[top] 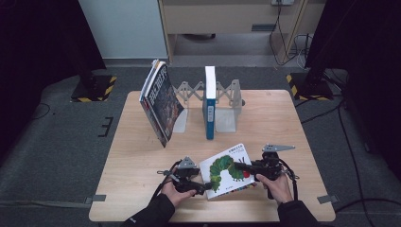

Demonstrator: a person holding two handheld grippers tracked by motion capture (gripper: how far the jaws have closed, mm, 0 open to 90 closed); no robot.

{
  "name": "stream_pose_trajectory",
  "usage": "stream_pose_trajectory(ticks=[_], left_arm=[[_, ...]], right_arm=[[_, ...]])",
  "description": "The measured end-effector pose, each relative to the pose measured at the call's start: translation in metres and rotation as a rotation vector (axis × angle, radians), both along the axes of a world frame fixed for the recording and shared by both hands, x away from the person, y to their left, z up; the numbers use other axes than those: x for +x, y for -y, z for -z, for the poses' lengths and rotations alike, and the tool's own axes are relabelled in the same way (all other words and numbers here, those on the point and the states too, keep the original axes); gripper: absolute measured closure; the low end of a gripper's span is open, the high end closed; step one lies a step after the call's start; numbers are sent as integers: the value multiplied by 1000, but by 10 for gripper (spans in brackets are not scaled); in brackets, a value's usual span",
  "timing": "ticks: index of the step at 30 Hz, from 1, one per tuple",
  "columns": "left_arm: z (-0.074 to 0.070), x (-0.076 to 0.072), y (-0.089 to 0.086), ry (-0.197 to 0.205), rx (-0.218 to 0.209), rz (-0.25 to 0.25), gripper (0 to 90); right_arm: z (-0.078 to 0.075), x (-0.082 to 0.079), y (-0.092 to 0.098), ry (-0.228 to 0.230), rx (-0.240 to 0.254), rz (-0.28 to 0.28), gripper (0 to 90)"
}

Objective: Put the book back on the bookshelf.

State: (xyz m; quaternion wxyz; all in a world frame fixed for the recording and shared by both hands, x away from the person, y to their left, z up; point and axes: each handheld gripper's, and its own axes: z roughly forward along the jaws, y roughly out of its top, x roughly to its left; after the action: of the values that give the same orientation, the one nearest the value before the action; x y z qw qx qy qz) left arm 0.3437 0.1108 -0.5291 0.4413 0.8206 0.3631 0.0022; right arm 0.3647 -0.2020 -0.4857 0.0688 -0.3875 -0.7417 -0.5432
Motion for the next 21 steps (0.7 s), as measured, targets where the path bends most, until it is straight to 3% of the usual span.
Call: stream_pose_trajectory(ticks=[8,13,17,21], left_arm=[[5,3,4,-10,-32,30,38],[6,4,6,-11,-27,45,18],[7,4,6,-3,-23,43,27],[7,4,6,11,-12,47,40]], right_arm=[[-4,-2,0,42,1,-22,812],[-2,-1,1,34,-12,-12,809],[1,-1,1,33,-59,12,761],[6,0,0,49,-154,51,658]])
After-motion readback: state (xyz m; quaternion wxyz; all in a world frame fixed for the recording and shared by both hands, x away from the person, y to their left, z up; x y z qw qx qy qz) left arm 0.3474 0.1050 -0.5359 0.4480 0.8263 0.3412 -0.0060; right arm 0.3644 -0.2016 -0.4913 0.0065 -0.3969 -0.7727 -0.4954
